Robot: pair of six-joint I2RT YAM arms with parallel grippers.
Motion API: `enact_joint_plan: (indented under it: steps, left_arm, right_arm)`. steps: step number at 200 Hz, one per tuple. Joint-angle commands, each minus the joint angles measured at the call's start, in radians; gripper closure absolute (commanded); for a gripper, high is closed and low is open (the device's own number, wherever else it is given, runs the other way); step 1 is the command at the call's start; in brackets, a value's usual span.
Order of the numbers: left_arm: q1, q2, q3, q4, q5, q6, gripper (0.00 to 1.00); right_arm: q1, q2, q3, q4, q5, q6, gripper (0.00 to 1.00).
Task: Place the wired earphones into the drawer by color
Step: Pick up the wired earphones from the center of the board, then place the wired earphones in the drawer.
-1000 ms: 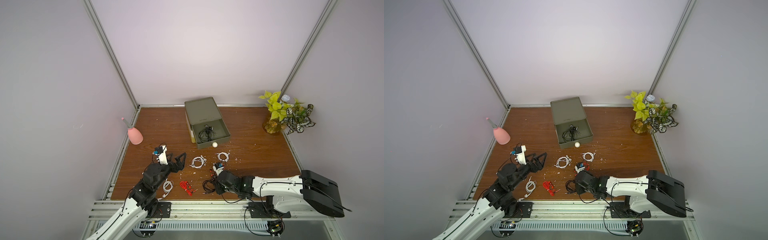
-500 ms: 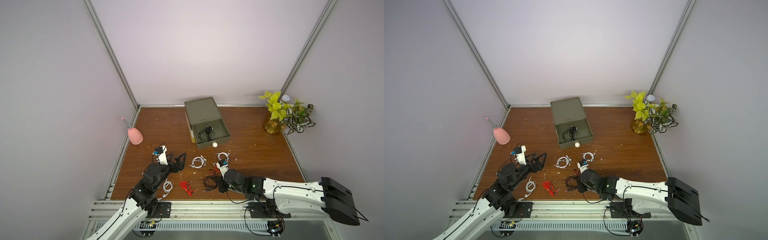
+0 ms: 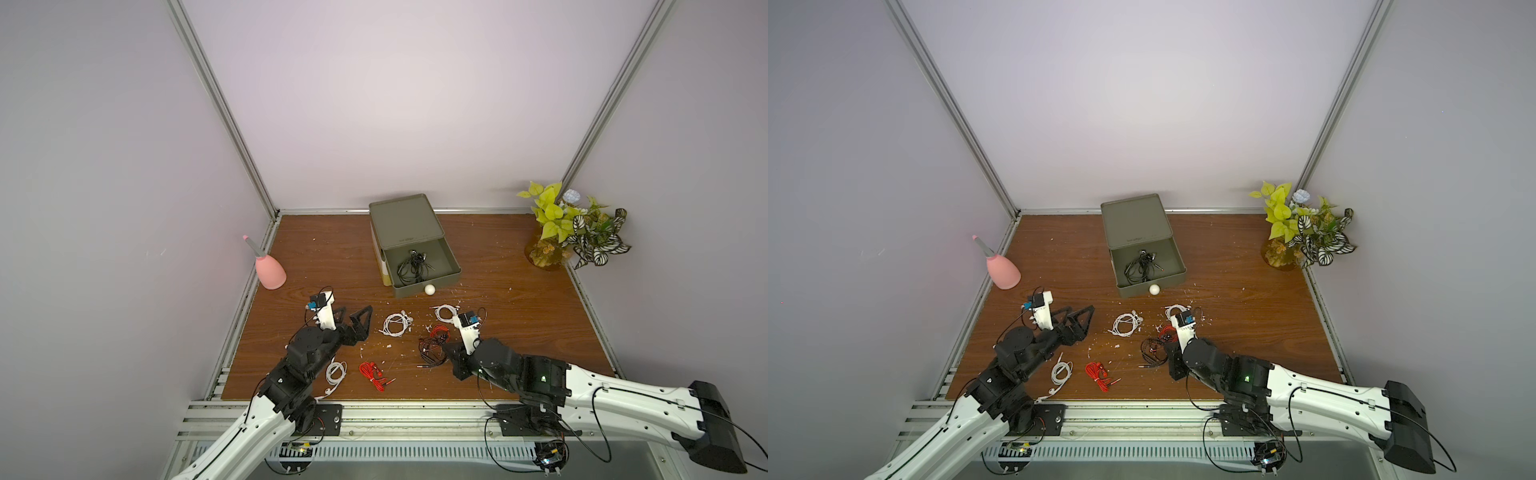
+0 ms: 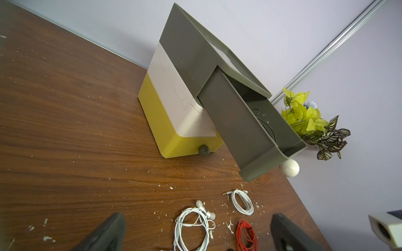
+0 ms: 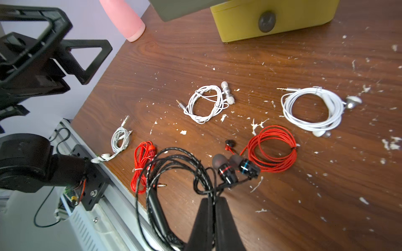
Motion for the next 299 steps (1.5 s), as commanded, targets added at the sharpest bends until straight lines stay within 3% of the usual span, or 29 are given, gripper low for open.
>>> enact_joint_plan:
  steps: [1, 48, 88, 123, 210, 299]
  left_arm:
    - [-0.007, 0.006, 0.02, 0.014, -0.01, 0.004, 0.0]
    - [-0.007, 0.021, 0.024, 0.025, -0.01, 0.007, 0.0]
    - [-0.007, 0.022, 0.017, 0.027, -0.005, 0.007, 0.0]
    - [-0.007, 0.019, 0.018, 0.026, 0.001, 0.013, 0.0]
    - [-0.007, 0.011, 0.023, 0.012, 0.014, 0.029, 0.0]
    - [-0.007, 0.008, 0.04, -0.006, 0.01, 0.045, 0.0]
  right_arm:
    - [0.004, -0.026, 0.067, -0.024, 0.063, -0.059, 1.0]
    - [0.003, -0.036, 0.115, -0.014, 0.088, -0.101, 1.0]
    - [0.0, -0.033, 0.183, -0.01, 0.18, -0.157, 1.0]
    - [-0.057, -0.002, 0.281, 0.005, 0.203, -0.247, 1.0]
    - [-0.331, 0.249, 0.525, 0.096, 0.002, -0.43, 1.0]
    - [-0.396, 0.494, 0.641, 0.165, -0.09, -0.455, 1.0]
